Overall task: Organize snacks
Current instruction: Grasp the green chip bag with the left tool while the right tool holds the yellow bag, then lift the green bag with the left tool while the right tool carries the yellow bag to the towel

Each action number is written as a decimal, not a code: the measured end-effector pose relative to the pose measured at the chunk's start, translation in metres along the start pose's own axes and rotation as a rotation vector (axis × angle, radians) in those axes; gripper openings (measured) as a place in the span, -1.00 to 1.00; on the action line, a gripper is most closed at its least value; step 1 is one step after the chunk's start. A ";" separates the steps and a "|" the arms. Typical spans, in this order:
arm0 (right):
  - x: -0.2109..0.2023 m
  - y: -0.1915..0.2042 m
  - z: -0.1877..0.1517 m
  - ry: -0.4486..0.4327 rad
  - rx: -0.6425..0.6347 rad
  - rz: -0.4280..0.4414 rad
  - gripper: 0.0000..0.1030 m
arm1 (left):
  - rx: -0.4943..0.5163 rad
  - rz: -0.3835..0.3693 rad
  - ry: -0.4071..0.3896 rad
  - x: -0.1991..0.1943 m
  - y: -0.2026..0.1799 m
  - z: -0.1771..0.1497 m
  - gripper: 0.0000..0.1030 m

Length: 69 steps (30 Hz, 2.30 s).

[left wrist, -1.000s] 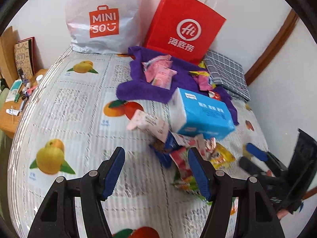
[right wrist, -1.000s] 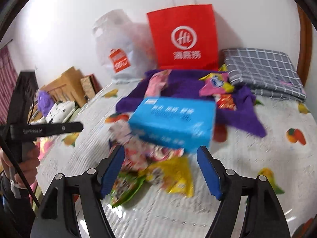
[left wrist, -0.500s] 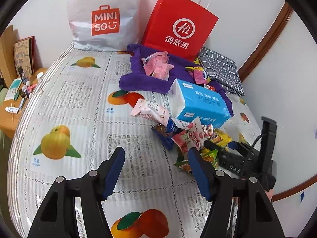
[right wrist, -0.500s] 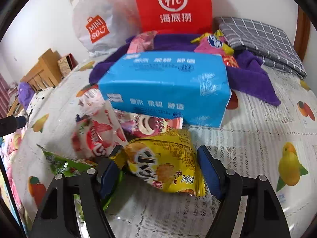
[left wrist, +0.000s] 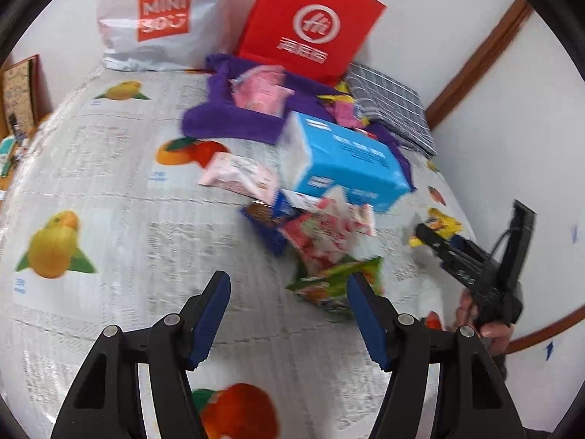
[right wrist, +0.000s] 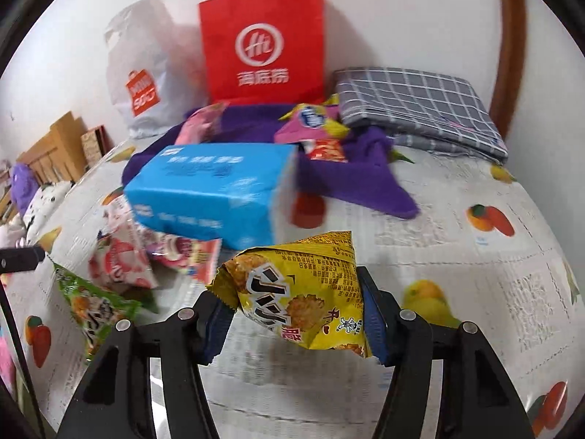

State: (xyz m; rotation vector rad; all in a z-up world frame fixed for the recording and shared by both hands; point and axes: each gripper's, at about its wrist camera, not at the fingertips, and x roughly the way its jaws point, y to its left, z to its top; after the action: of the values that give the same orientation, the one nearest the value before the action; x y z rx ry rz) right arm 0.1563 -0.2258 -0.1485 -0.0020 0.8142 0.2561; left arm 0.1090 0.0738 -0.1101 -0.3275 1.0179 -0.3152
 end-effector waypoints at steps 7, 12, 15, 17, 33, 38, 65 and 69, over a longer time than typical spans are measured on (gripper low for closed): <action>0.017 -0.002 -0.007 0.080 0.008 -0.005 0.19 | 0.068 -0.041 -0.008 0.015 -0.039 -0.004 0.36; 0.020 -0.009 -0.008 0.096 0.040 0.017 0.19 | 0.124 0.026 0.016 0.036 -0.058 -0.005 0.37; 0.018 -0.016 -0.009 0.086 0.073 0.032 0.19 | 0.158 0.066 0.044 0.051 -0.063 -0.009 0.37; 0.018 -0.017 -0.009 0.083 0.080 0.021 0.19 | 0.172 0.082 0.049 0.058 -0.064 -0.011 0.43; 0.024 -0.010 -0.008 0.111 0.041 0.008 0.19 | 0.147 0.059 0.010 0.075 -0.062 -0.007 0.43; 0.024 -0.010 -0.008 0.112 0.044 0.010 0.19 | 0.106 0.034 0.002 0.076 -0.058 -0.004 0.43; 0.025 -0.010 -0.007 0.112 0.044 0.009 0.19 | 0.078 0.077 -0.051 0.058 -0.023 -0.004 -0.01; 0.025 -0.010 -0.007 0.112 0.044 0.008 0.19 | 0.099 0.092 -0.085 0.063 -0.025 -0.007 0.00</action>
State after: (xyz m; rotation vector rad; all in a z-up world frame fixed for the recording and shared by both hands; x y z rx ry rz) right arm 0.1701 -0.2310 -0.1727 0.0285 0.9317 0.2472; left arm 0.1309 0.0246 -0.1520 -0.2021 0.9275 -0.2652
